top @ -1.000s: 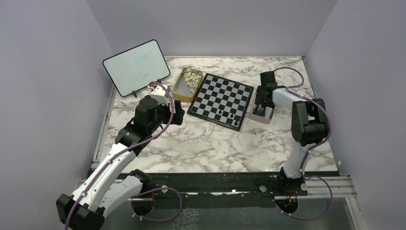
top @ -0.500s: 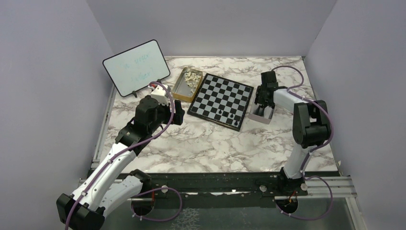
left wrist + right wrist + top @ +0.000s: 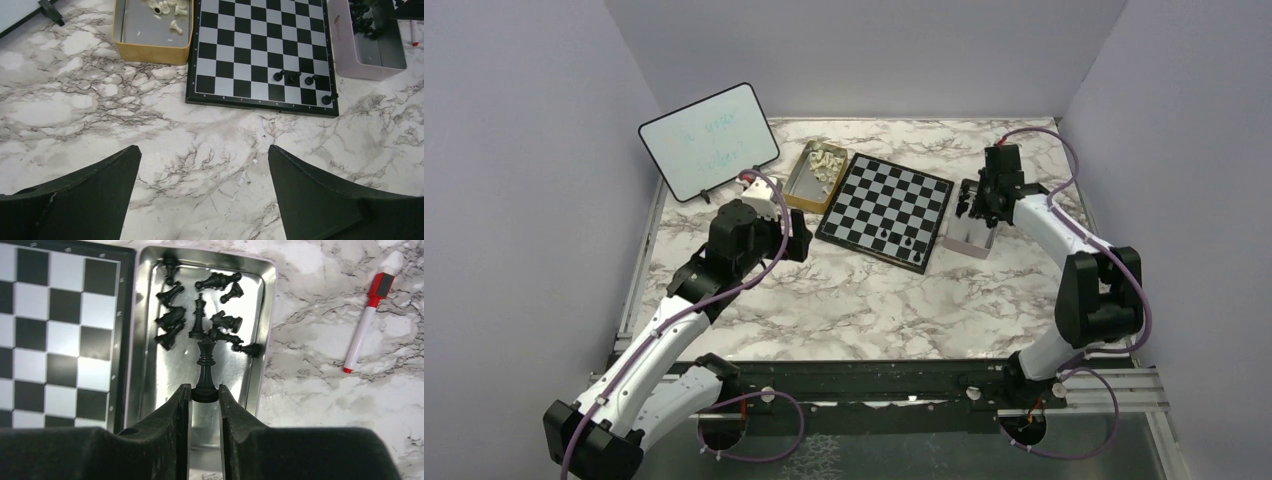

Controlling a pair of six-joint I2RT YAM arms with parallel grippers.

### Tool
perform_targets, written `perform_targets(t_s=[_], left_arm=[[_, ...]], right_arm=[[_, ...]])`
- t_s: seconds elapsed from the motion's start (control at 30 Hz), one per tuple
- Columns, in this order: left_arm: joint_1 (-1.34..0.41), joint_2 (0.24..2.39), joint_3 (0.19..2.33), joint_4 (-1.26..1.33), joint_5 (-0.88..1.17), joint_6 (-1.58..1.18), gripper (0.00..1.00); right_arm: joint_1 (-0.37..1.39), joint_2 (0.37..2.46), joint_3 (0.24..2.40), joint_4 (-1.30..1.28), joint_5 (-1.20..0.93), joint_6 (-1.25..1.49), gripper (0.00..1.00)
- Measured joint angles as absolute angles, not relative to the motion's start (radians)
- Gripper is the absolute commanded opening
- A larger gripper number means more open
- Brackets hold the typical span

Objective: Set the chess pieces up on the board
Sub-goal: Pick up the chess piece from the storage box, then place the chess piece on the chessboard.

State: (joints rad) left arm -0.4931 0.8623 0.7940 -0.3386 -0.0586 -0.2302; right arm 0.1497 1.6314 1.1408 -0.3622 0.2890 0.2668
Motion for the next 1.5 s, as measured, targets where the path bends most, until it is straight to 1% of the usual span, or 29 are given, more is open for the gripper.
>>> perform_targets(t_s=[0.13, 0.2, 0.37, 0.43, 0.6, 0.73, 0.87, 0.93, 1.0, 1.1, 1.2, 1.47, 1.5], left_arm=[[-0.493, 0.884, 0.798, -0.340, -0.014, -0.255, 0.95], [-0.493, 0.910, 0.826, -0.356, 0.018, -0.273, 0.92], [-0.493, 0.989, 0.960, -0.389, 0.101, -0.345, 0.86], [-0.493, 1.013, 0.995, -0.389, 0.133, -0.381, 0.81], [-0.493, 1.121, 1.061, -0.402, 0.254, -0.492, 0.74], [-0.493, 1.220, 1.126, -0.411, 0.356, -0.559, 0.71], [-0.493, 1.286, 1.171, -0.395, 0.461, -0.639, 0.68], [-0.493, 1.311, 1.176, -0.366, 0.522, -0.680, 0.68], [-0.493, 1.335, 1.177, -0.337, 0.566, -0.711, 0.68], [-0.493, 1.380, 1.177, -0.287, 0.640, -0.764, 0.64], [-0.493, 1.410, 1.177, -0.259, 0.685, -0.797, 0.62], [-0.493, 1.452, 1.176, -0.196, 0.747, -0.841, 0.47], [-0.493, 1.456, 1.176, -0.191, 0.750, -0.842, 0.43]], right_arm=[[0.176, 1.531, 1.083, -0.337, 0.199, 0.222, 0.22], [0.206, 1.487, 1.059, -0.311, 0.148, 0.199, 0.22], [0.362, 1.363, 0.966, -0.182, 0.043, 0.107, 0.22], [0.420, 1.317, 0.931, -0.129, -0.011, 0.083, 0.22], [0.476, 1.209, 0.830, 0.027, -0.142, 0.030, 0.22], [0.520, 1.152, 0.754, 0.142, -0.259, -0.006, 0.22], [0.565, 1.136, 0.728, 0.204, -0.331, -0.019, 0.22], [0.585, 1.136, 0.728, 0.229, -0.354, -0.020, 0.22], [0.603, 1.136, 0.728, 0.244, -0.370, -0.022, 0.21], [0.620, 1.136, 0.728, 0.256, -0.384, -0.024, 0.22], [0.633, 1.136, 0.728, 0.271, -0.388, -0.024, 0.22], [0.637, 1.139, 0.728, 0.277, -0.391, -0.028, 0.22], [0.638, 1.139, 0.728, 0.277, -0.391, -0.028, 0.22]])
